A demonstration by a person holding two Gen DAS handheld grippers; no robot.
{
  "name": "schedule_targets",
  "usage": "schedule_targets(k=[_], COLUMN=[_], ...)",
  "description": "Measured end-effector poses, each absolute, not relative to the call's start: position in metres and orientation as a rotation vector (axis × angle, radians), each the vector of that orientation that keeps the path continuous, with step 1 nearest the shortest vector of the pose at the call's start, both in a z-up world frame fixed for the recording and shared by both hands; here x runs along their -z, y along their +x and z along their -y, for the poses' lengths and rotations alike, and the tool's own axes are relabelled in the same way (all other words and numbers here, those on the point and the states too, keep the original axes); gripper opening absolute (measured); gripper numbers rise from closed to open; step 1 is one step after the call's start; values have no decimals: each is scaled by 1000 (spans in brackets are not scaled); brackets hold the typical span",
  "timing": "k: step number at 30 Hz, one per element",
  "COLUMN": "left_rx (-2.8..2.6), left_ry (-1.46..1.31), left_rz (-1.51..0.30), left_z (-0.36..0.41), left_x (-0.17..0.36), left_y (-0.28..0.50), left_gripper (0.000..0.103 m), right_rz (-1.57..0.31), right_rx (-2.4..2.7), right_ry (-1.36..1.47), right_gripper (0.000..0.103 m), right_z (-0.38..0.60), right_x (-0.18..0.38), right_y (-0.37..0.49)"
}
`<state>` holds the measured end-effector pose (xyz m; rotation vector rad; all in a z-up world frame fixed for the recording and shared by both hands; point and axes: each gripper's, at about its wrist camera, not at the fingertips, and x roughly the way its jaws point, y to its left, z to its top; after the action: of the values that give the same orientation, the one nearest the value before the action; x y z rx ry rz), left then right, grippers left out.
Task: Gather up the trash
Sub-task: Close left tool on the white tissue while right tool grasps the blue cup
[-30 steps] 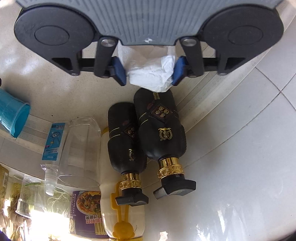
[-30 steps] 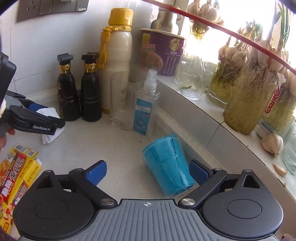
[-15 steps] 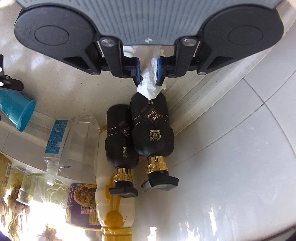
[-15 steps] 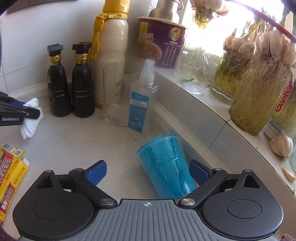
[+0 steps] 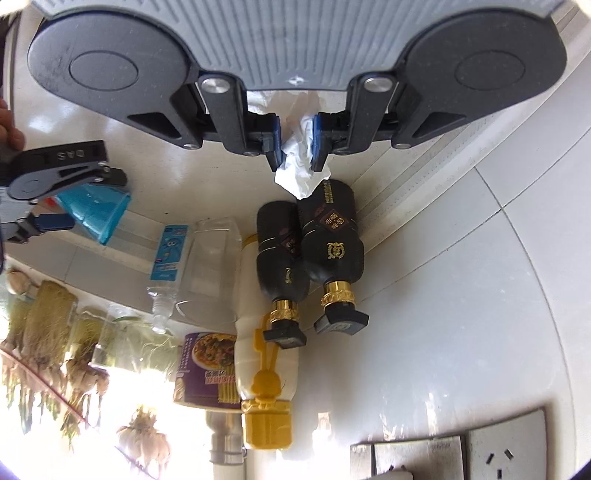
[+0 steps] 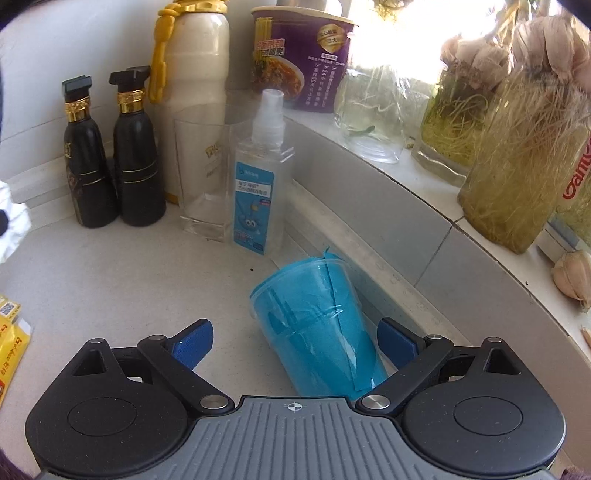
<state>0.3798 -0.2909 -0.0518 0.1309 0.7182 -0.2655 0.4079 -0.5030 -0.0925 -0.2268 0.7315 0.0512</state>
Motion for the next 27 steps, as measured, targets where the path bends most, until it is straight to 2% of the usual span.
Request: schedule_targets(k=[6,9,14,17,27], left_rx=[270,268,250,235,198], left_ry=[80,46,12,-5,-41], left_rz=[-699,-702,-716,-729,-740], left_z=[287,281,270,263,243], left_x=[39,36,35,35,29], left_y=[359,352,341,336,318], left_gripper=[14,14,14,14,14], right_rz=[-725,-726,-732,-736,-702], right_rx=[-29,-28,-19,-14,-19], right_ry=[-202,-192,-173,-167,-129], right_gripper=[94,89,71,55,52], right_z=[508,509,511,511,503], right_x=[98,100,101,102,89], right_y=[408,408,406,405,386])
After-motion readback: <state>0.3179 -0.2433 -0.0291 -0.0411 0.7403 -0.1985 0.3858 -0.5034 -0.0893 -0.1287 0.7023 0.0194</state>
